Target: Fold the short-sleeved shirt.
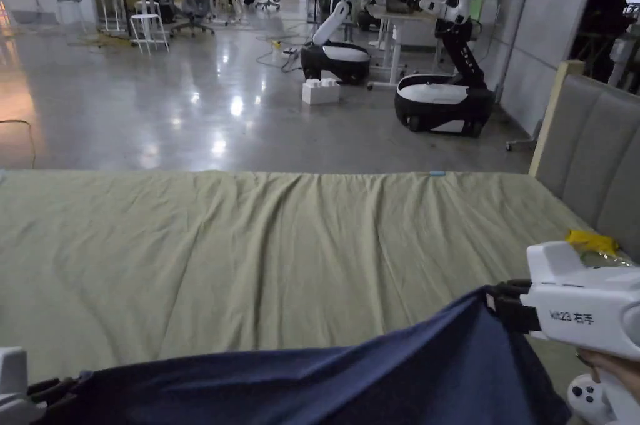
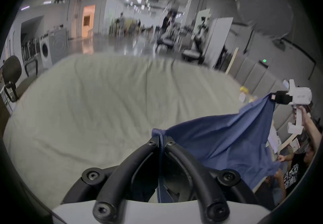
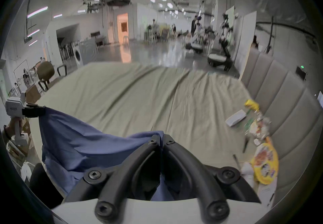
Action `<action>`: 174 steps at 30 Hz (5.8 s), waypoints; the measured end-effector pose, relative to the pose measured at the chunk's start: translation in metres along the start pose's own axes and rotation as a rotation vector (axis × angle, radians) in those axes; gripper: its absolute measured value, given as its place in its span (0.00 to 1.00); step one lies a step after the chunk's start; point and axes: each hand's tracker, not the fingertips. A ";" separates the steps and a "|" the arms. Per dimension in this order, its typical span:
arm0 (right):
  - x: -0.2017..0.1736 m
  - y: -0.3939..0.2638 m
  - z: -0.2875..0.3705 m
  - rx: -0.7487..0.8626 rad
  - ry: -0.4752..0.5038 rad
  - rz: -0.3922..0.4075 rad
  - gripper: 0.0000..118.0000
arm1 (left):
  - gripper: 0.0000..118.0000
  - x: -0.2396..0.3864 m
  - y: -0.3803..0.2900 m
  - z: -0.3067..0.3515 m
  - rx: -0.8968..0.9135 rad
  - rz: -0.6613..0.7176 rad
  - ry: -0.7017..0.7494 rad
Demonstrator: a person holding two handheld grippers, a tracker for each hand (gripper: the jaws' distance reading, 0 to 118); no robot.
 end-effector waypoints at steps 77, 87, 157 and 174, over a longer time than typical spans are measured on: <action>-0.025 0.327 -0.015 0.648 -0.598 0.068 0.02 | 0.04 0.021 0.305 -0.039 0.586 -0.155 0.293; -0.020 0.207 -0.074 0.412 -0.418 -0.002 0.02 | 0.04 -0.013 0.223 -0.096 0.414 -0.019 0.160; -0.185 -0.169 0.228 0.365 -0.100 -0.168 0.08 | 0.05 0.095 -0.118 0.224 0.438 -0.316 0.115; -0.196 -0.175 0.222 0.324 -0.120 -0.160 0.00 | 0.12 0.021 -0.154 0.158 0.104 -0.126 0.065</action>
